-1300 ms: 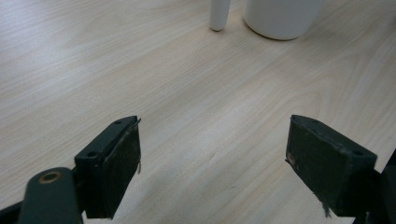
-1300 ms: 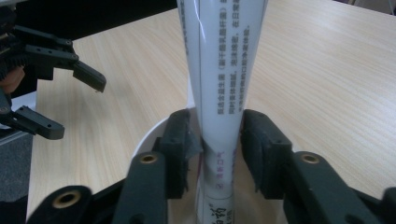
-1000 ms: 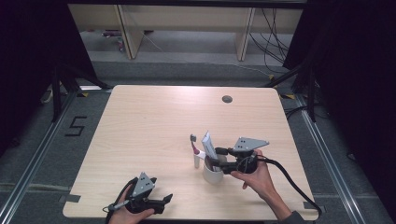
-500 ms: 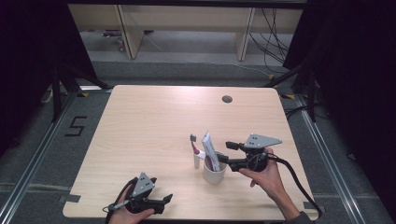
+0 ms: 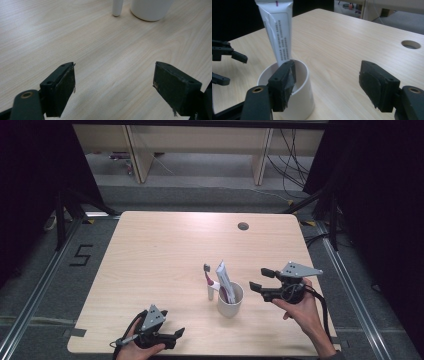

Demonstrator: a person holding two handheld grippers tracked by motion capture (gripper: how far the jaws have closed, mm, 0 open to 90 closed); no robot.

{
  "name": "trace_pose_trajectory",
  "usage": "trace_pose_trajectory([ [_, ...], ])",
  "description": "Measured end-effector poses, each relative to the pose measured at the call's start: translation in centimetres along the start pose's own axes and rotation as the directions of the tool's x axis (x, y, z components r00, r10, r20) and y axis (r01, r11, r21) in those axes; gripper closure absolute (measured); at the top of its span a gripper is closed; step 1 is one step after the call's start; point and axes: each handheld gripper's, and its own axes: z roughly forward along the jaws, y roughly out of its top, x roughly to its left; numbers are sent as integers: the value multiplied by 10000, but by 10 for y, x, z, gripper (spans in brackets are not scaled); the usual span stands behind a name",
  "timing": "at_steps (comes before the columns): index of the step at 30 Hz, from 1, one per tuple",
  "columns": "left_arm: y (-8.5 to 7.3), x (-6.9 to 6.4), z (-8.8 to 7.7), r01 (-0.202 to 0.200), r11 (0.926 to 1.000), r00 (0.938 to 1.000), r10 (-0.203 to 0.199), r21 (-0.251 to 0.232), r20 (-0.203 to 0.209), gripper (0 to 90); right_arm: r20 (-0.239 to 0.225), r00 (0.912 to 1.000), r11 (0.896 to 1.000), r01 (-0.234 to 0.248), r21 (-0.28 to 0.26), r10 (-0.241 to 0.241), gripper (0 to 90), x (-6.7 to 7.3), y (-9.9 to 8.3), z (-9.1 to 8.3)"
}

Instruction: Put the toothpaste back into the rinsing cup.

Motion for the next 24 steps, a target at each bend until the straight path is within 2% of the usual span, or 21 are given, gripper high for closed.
trace_pose_trajectory([
  [2, 0, 0, 0, 1, 10000, 10000, -1, 0, 4, 173, -92, 9993, 9994, -353, -60, 353, 298, -2, -2, -4],
  [3, 0, 0, 0, 4, 10000, 10000, -4, 1, -1, 173, 2, 9989, 9989, -461, -122, 461, 294, -3, -3, -6],
  [4, 0, 0, 1, 5, 10000, 10000, -5, -26, -3, 173, 150, 9998, 9999, -152, -31, 152, 294, -6, -3, -8],
  [5, 0, 0, 1, 88, 9999, 9999, -88, -58, 52, 173, 97, 9992, 9993, -381, 10, 381, 294, -5, -4, -9],
  [8, 0, 0, 1, 74, 9999, 10000, -74, -97, 0, 173, 340, 9994, 9999, -114, 102, 111, 291, -7, -6, -12],
  [9, 0, 0, 1, 87, 9999, 10000, -87, -105, 15, 173, 379, 9988, 9995, -315, 99, 311, 289, -7, -7, -13],
  [10, 0, -2, 1, 288, 9994, 9996, -287, -204, 25, 173, 436, 9990, 9999, -101, 125, 96, 288, -10, -8, -15],
  [11, 0, -2, 1, 294, 9994, 9996, -294, -206, 38, 173, 403, 9985, 9991, -390, 192, 382, 286, -9, -9, -15],
  [12, -1, -2, 1, 287, 9994, 9996, -287, -203, 7, 173, 638, 9980, 9999, -19, 164, 9, 283, -12, -10, -16],
  [13, -1, -2, 1, 309, 9992, 9995, -307, -268, 59, 173, 654, 9974, 9988, -310, 384, 285, 283, -11, -10, -19],
  [14, -1, 0, -1, 115, 9999, 9999, -114, -92, 28, 173, 590, 9982, 9995, -149, 269, 132, 283, -13, -11, -19],
  [15, -2, -2, 0, 336, 9990, 9994, -336, -291, 25, 173, 590, 9978, 9992, -331, 219, 318, 283, -13, -12, -21],
  [16, -2, -2, 0, 326, 9991, 9995, -326, -280, 8, 173, 667, 9968, 9984, -458, 331, 435, 282, -13, -12, -24],
  [17, -1, 0, -1, 141, 9998, 9999, -142, -134, -53, 173, 660, 9975, 9994, -250, 223, 234, 279, -16, -13, -25],
  [20, -2, 0, -2, 118, 9999, 9998, -118, -32, -153, 173, 702, 9964, 9987, -487, 155, 475, 274, -18, -17, -30],
  [21, -2, 0, -3, 178, 9998, 9998, -179, -51, -110, 173, 790, 9963, 9992, -358, 176, 343, 273, -20, -18, -33],
  [22, -2, 0, -2, 200, 9997, 9997, -201, -106, -129, 173, 732, 9942, 9966, -807, 176, 792, 271, -18, -20, -35],
  [23, -2, 0, -3, 200, 9997, 9997, -201, -110, -115, 173, 915, 9946, 9986, -505, 152, 489, 270, -21, -21, -38],
  [24, -2, 0, -3, 208, 9997, 9997, -210, -129, -116, 173, 880, 9945, 9982, -588, 119, 575, 270, -21, -23, -40],
])
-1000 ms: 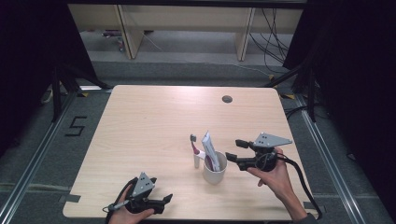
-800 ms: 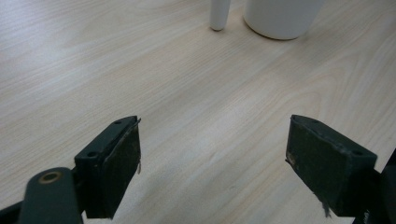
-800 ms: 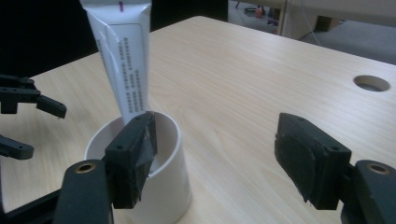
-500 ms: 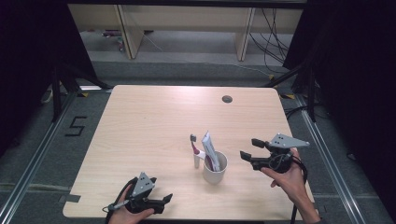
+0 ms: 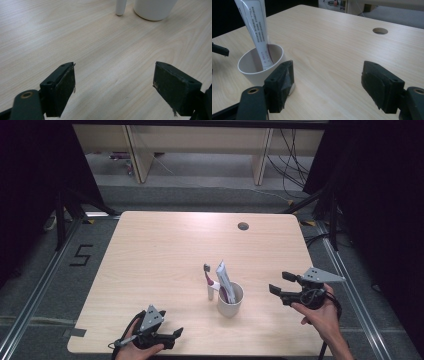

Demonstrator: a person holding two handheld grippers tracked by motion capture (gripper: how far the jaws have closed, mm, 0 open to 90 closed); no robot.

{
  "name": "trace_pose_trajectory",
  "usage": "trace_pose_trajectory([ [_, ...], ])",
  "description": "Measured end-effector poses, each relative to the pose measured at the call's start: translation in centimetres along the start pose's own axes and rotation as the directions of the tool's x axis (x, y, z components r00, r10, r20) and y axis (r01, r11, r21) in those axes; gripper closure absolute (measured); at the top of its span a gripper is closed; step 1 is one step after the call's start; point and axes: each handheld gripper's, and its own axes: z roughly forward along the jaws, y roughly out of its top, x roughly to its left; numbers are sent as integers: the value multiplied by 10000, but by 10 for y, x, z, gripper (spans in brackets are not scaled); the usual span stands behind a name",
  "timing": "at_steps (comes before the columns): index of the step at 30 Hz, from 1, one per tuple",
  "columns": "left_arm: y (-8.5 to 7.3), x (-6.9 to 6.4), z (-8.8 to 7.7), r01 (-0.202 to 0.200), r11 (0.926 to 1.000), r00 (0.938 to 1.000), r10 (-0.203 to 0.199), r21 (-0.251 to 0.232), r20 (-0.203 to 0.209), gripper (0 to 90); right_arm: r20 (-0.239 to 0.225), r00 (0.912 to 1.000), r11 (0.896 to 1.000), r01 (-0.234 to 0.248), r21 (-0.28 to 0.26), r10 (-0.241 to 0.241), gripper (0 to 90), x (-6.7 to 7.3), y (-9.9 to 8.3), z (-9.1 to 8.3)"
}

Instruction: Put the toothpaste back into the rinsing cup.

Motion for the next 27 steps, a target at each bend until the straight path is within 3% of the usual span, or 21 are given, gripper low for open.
trace_pose_trajectory([
  [3, 0, 0, 0, 19, 10000, 10000, -19, 1, 13, 173, 186, 9998, 10000, -24, -67, 26, 268, -4, -5, -8],
  [5, 0, 1, 1, -41, 10000, 10000, 41, 41, -56, 173, 227, 9992, 9994, -311, -150, 314, 267, -5, -10, -13],
  [6, 0, -1, 2, 155, 9998, 9999, -155, -132, 5, 173, 180, 9993, 9993, -327, -200, 331, 267, -6, -12, -16],
  [7, 0, 0, 2, 129, 9998, 9999, -128, -159, 48, 173, 368, 9985, 9991, -402, -112, 406, 267, -6, -14, -19],
  [8, 1, 0, 2, 147, 9997, 9999, -146, -180, 55, 173, 248, 9972, 9975, -703, -111, 706, 267, -6, -17, -21],
  [9, 1, 0, 2, 150, 9998, 9999, -150, -146, 39, 173, 452, 9980, 9990, -436, -135, 442, 266, -9, -19, -24],
  [10, 1, 0, 2, 140, 9998, 9999, -139, -152, 48, 173, 380, 9967, 9974, -706, -170, 712, 266, -9, -21, -25],
  [11, 2, 1, 2, -31, 10000, 10000, 31, -7, 29, 173, 464, 9973, 9982, -561, -199, 570, 265, -12, -23, -27],
  [14, 3, 1, 4, 89, 9998, 9999, -88, -181, 82, 173, 692, 9936, 9960, -886, -122, 893, 264, -13, -29, -34],
  [20, 2, 1, 2, -49, 10000, 10000, 49, -13, 84, 173, 1008, 9920, 9971, -741, -176, 755, 255, -16, -38, -44],
  [21, 2, 1, 3, 108, 9999, 9999, -107, -132, 71, 173, 952, 9904, 9949, -988, -182, 1001, 255, -14, -40, -45],
  [23, 2, 2, 2, -14, 10000, 10000, 15, -61, 47, 173, 1092, 9902, 9962, -863, -111, 870, 255, -14, -43, -49],
  [24, 2, 3, 2, -24, 10000, 10000, 25, -65, 45, 173, 1102, 9920, 9977, -587, -332, 620, 253, -16, -44, -49],
  [25, 2, 2, 2, -26, 10000, 10000, 26, -39, 22, 173, 1080, 9905, 9963, -837, -172, 851, 253, -14, -46, -51],
  [26, 2, 2, 2, -23, 10000, 10000, 23, -45, 36, 173, 1158, 9909, 9974, -655, -293, 684, 253, -16, -48, -51],
  [27, 2, 2, 2, -34, 10000, 10000, 34, -50, 11, 173, 1208, 9893, 9966, -804, -181, 820, 251, -14, -50, -54],
])
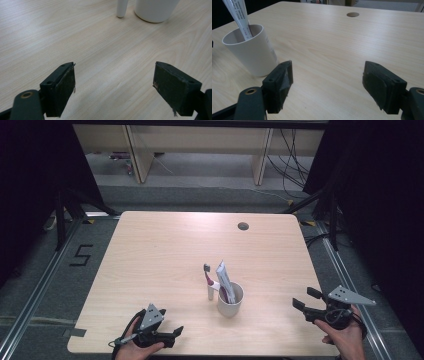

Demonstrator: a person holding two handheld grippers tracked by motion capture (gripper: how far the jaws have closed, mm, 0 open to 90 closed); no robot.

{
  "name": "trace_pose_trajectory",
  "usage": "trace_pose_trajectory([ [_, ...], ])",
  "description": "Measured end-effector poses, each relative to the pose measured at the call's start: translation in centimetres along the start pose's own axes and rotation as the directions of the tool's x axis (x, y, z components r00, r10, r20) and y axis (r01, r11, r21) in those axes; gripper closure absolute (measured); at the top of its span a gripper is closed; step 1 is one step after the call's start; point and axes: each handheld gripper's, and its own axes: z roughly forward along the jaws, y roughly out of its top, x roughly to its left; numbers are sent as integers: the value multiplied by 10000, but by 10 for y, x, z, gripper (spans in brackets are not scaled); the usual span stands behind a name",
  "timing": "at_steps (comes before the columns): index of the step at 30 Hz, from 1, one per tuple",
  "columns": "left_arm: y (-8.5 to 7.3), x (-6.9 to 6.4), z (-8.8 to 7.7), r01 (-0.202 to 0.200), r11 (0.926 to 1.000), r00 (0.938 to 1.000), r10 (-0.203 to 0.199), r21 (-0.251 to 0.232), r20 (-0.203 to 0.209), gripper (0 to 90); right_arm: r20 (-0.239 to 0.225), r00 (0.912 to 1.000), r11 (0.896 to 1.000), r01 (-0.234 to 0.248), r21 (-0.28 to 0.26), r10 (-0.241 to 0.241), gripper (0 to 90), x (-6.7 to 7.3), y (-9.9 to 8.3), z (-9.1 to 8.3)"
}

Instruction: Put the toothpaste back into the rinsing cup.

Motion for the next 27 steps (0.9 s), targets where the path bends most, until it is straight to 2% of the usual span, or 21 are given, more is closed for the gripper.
trace_pose_trajectory([
  [2, -1, -2, 1, 146, 9998, 9999, -146, -115, 42, 173, 11, 10000, 10000, -13, 29, 13, 249, 0, -4, -2],
  [6, -1, -1, 1, 100, 9998, 9999, -99, -161, 53, 173, 123, 9999, 10000, 74, 55, -75, 242, 0, -10, -7],
  [7, -1, -1, 1, 117, 9998, 9999, -116, -161, 43, 173, 128, 9996, 9996, -234, 151, 232, 240, 3, -11, -8],
  [8, -1, -2, 1, 149, 9998, 9999, -148, -158, 36, 173, 117, 9998, 9998, 168, -75, -168, 235, 1, -12, -8],
  [9, -1, -1, 1, 71, 10000, 10000, -71, -60, 39, 173, 111, 9997, 9997, -233, 48, 233, 232, 4, -14, -9],
  [10, -1, -1, 1, 83, 10000, 10000, -83, -42, 25, 173, 96, 9999, 10000, -30, 57, 29, 227, 3, -15, -10],
  [11, -1, -1, 1, 87, 9999, 10000, -87, -49, 28, 173, 171, 9997, 9997, -186, 171, 184, 216, 6, -16, -11],
  [12, 0, -2, 1, 73, 10000, 10000, -73, -12, -12, 173, 223, 9997, 9999, 71, 123, -74, 202, 4, -17, -10],
  [14, -1, -2, 1, 150, 9999, 9999, -150, -86, 18, 173, 177, 9997, 9997, -164, 194, 161, 196, 7, -20, -10],
  [15, -1, -1, 1, 75, 9999, 10000, -75, -88, 47, 173, 208, 9997, 9996, 110, 263, -115, 196, 6, -21, -11],
  [16, -1, -1, 1, 87, 9999, 10000, -87, -88, 39, 173, 170, 9997, 9993, -155, 349, 149, 190, 9, -22, -10],
  [17, -1, -1, 1, 83, 9999, 10000, -83, -92, 40, 173, 275, 9996, 9991, 50, 413, -61, 178, 8, -23, -10],
  [19, -1, -1, 1, 81, 9999, 10000, -81, -93, 37, 173, 256, 9996, 9979, -108, 644, 92, 167, 11, -26, -10],
  [20, -1, -1, 1, 78, 9999, 10000, -77, -92, 40, 173, 258, 9992, 9977, 272, 620, -289, 166, 9, -27, -9],
  [21, -1, -1, 1, 75, 9999, 10000, -75, -87, 49, 173, 81, 9998, 9976, 159, 669, -164, 166, 10, -29, -9],
  [22, -1, -1, 1, 87, 9999, 10000, -87, -118, 49, 173, 196, 9998, 9963, 20, 854, -37, 166, 12, -30, -10],
  [24, -1, -1, 1, 74, 9999, 10000, -73, -108, 49, 173, 165, 9997, 9953, 157, 952, -173, 166, 11, -33, -10],
  [25, -1, -1, 1, 69, 9999, 10000, -69, -76, 60, 173, 180, 9997, 9934, -157, 1137, 137, 166, 13, -34, -11],
  [26, -1, -1, 1, 71, 9999, 10000, -71, -81, 55, 173, 187, 9997, 9938, 159, 1099, -181, 165, 10, -36, -10],
  [27, -1, -1, 1, 68, 9999, 10000, -67, -81, 57, 173, 135, 9999, 9910, -8, 1337, -10, 166, 11, -37, -12],
])
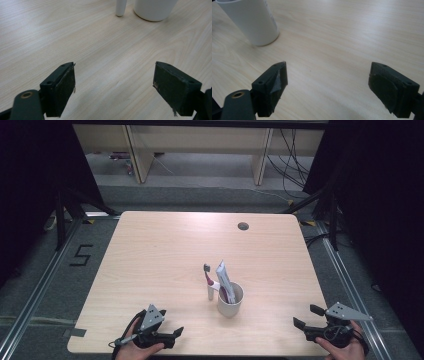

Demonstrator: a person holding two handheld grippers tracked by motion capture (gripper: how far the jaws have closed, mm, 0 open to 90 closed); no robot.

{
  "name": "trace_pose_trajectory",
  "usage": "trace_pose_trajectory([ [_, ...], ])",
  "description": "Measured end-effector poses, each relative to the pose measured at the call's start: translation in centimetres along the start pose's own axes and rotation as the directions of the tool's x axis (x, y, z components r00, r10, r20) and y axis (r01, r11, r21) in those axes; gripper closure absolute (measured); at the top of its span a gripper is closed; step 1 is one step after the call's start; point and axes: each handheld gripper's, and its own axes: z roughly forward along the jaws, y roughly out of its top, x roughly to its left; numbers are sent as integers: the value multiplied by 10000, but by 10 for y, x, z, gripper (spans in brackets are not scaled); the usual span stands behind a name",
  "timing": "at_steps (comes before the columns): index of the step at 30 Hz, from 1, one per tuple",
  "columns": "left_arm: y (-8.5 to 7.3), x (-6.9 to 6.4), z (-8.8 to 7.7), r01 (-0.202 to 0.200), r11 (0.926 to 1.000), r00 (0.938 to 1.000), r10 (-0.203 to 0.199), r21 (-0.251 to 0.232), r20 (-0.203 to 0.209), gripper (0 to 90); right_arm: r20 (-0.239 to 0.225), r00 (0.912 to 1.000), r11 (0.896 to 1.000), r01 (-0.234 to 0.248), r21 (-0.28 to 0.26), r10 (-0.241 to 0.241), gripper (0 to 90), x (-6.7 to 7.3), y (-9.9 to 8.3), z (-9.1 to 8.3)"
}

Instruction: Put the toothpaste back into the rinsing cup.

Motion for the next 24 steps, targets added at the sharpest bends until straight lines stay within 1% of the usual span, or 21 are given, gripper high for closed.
trace_pose_trajectory([
  [1, 0, 0, 0, 10, 10000, 10000, -10, 2, 0, 173, -26, 10000, 10000, 36, -49, -36, 166, 0, -1, 1],
  [2, 0, 0, 0, -6, 10000, 10000, 6, 21, -6, 173, -33, 10000, 9999, -77, 135, 78, 166, 1, -3, 0],
  [3, 0, 0, 0, 0, 10000, 10000, 0, 1, 4, 173, 102, 9996, 9996, 256, 75, -257, 166, -1, -4, 1],
  [4, 0, 0, 0, 3, 10000, 10000, -3, -1, 2, 173, 42, 10000, 9997, -46, 233, 45, 167, 1, -5, 1],
  [5, 0, 0, 0, -5, 10000, 10000, 5, 4, 5, 173, -16, 9999, 9994, 162, 290, -162, 166, 0, -6, 0],
  [7, 0, 0, 0, -19, 10000, 10000, 19, 3, 6, 173, -8, 10000, 9992, 19, 398, -19, 166, 1, -8, 0],
  [8, 0, 0, 0, -16, 10000, 10000, 16, 12, -12, 173, -34, 9997, 9986, 254, 474, -253, 166, 0, -9, 0],
  [9, 0, 0, 0, -21, 10000, 10000, 21, -10, 2, 173, -12, 10000, 9987, -60, 509, 60, 166, 2, -10, -1],
  [10, 0, 0, -1, -27, 10000, 10000, 27, 13, -15, 173, 11, 9998, 9986, 194, 488, -195, 166, 0, -11, 0],
  [11, 0, 0, -1, -55, 10000, 10000, 55, 18, -6, 173, -18, 9998, 9981, -191, 588, 193, 165, 2, -12, -1],
  [12, 0, -1, 0, 10, 10000, 10000, -10, -56, 9, 172, 6, 9999, 9984, 170, 545, -170, 164, 0, -13, -1],
  [13, 0, 1, -1, -205, 9997, 9998, 205, 112, -9, 172, -103, 9997, 9977, -218, 641, 225, 157, 3, -14, -1],
  [14, 1, 0, -2, -224, 9996, 9997, 225, 172, -55, 172, -66, 9999, 9977, 141, 657, -137, 159, 0, -15, -1],
  [16, 1, 0, -2, -280, 9994, 9996, 282, 219, -86, 172, -132, 9998, 9958, -138, 903, 151, 159, 3, -17, -3],
  [17, 1, -2, 0, -5, 10000, 10000, 5, -11, 1, 172, -25, 9998, 9965, 181, 811, -180, 159, 1, -17, -2],
  [18, 0, -2, 0, -14, 10000, 10000, 14, 3, 1, 172, -24, 10000, 9955, -73, 942, 76, 159, 2, -19, -2],
  [19, 1, -2, 0, -67, 10000, 10000, 67, 31, 5, 172, -44, 9999, 9949, -107, 1001, 112, 159, 2, -20, -2],
  [21, 1, -1, -1, -258, 9995, 9997, 258, 168, -4, 172, 64, 9996, 9939, 249, 1072, -257, 159, -1, -20, -3],
  [22, 1, -1, -1, -249, 9996, 9997, 249, 147, -10, 172, 27, 10000, 9934, -58, 1145, 55, 159, 1, -21, -3],
  [23, 1, -1, 0, -293, 9995, 9996, 293, 146, -53, 172, -1, 10000, 9938, -74, 1111, 74, 158, 0, -21, -3],
  [24, 1, -1, -1, -326, 9992, 9994, 327, 236, -68, 172, 36, 9997, 9942, 220, 1051, -225, 158, -2, -21, -4],
])
